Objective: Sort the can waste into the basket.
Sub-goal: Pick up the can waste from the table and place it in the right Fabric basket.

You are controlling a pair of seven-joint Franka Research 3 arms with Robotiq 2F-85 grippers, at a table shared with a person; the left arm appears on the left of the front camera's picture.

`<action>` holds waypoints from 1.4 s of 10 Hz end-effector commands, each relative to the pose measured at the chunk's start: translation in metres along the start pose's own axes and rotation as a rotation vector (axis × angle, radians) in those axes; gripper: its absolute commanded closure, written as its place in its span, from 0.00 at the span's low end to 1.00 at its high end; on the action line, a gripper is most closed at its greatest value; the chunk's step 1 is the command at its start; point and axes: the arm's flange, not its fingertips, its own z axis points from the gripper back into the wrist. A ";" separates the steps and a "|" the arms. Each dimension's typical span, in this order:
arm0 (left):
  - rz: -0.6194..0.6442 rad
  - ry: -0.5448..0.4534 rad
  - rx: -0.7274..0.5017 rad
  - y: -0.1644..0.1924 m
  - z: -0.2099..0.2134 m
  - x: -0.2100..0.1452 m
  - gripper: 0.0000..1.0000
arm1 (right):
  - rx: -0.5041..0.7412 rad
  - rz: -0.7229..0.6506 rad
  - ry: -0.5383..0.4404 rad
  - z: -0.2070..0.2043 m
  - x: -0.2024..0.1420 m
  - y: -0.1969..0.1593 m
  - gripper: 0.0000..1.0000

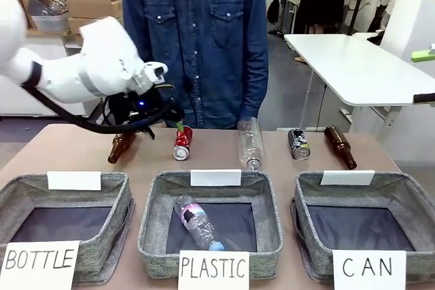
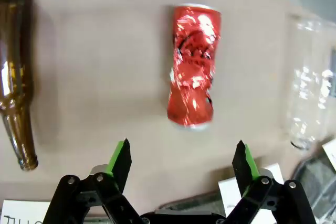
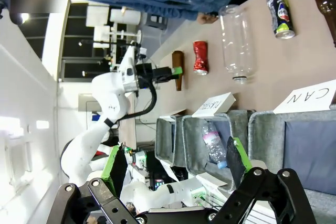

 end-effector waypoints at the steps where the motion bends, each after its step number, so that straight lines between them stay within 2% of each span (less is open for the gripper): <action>1: 0.021 0.022 0.079 -0.020 -0.024 0.016 0.00 | 0.023 -0.016 -0.003 0.000 0.001 0.004 0.00; 3: 0.028 0.020 0.077 -0.030 -0.066 0.017 0.00 | 0.023 -0.016 -0.003 0.000 0.001 0.004 0.00; 5: 0.025 -0.018 0.133 -0.037 -0.087 0.013 0.00 | 0.023 -0.016 -0.003 0.000 0.001 0.004 0.00; 6: 0.024 -0.043 0.177 -0.036 -0.090 0.012 0.25 | 0.023 -0.016 -0.003 0.000 0.001 0.004 0.00; 7: 0.029 -0.048 0.192 -0.034 -0.090 0.013 0.60 | 0.023 -0.016 -0.003 0.000 0.001 0.004 0.00; 8: 0.032 -0.058 0.205 -0.031 -0.090 0.014 0.85 | 0.023 -0.016 -0.003 0.000 0.001 0.004 0.00; 9: 0.034 -0.065 0.208 -0.029 -0.091 0.014 1.00 | 0.023 -0.016 -0.003 0.000 0.001 0.004 0.00; 11: 0.038 -0.064 0.218 -0.026 -0.095 0.014 1.00 | 0.023 -0.016 -0.003 0.000 0.001 0.004 0.00; 12: 0.038 -0.061 0.218 -0.026 -0.095 0.013 0.96 | 0.023 -0.016 -0.003 0.000 0.001 0.004 0.00; 14: 0.038 -0.058 0.219 -0.027 -0.095 0.012 1.00 | 0.023 -0.016 -0.003 0.000 0.001 0.004 0.00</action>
